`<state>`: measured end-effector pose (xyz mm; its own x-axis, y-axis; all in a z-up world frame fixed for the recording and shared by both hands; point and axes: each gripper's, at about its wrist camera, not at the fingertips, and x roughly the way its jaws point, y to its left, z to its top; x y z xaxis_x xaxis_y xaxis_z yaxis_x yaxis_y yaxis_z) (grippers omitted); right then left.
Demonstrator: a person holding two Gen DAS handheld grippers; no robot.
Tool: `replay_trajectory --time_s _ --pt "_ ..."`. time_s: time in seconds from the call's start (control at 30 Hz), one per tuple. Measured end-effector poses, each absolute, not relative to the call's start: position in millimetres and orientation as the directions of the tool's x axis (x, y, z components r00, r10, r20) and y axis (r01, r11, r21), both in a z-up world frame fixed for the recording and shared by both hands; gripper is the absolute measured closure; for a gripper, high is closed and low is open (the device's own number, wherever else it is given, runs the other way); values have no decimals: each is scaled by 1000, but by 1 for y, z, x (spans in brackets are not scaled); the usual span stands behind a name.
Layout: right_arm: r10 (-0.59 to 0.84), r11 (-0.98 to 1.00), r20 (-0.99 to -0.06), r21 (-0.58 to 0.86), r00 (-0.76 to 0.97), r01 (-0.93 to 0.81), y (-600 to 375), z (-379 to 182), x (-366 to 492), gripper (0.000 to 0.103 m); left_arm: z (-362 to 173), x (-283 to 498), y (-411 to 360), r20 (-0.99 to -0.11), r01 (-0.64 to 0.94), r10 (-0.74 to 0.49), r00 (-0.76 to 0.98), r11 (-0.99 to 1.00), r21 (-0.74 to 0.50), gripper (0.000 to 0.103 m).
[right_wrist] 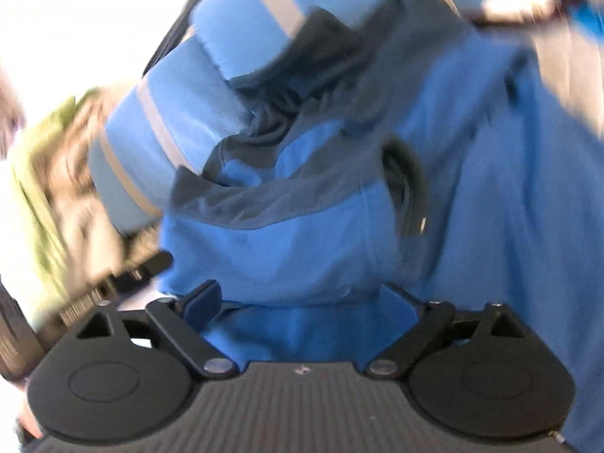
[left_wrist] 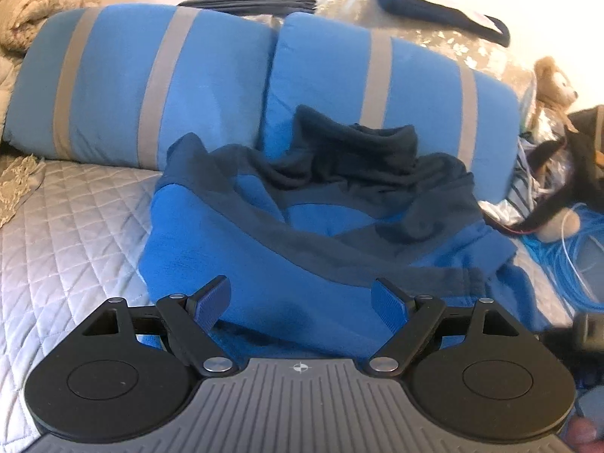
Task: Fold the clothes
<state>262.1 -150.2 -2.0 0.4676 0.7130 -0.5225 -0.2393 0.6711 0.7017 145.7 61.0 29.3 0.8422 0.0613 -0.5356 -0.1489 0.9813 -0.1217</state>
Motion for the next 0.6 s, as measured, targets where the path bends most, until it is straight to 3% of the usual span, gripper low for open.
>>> replay_trajectory --time_s 0.1,0.3,0.6 --pt "767 580 -472 800 436 -155 -157 -14 266 10 30 141 58 -523 -138 55 850 983 -121 22" --pt "747 505 -463 862 477 45 -166 -44 278 10 27 141 61 -547 -166 63 835 976 -141 22" --pt "733 474 -411 880 542 26 -155 -55 293 10 21 148 59 -548 -163 48 835 973 -164 22"
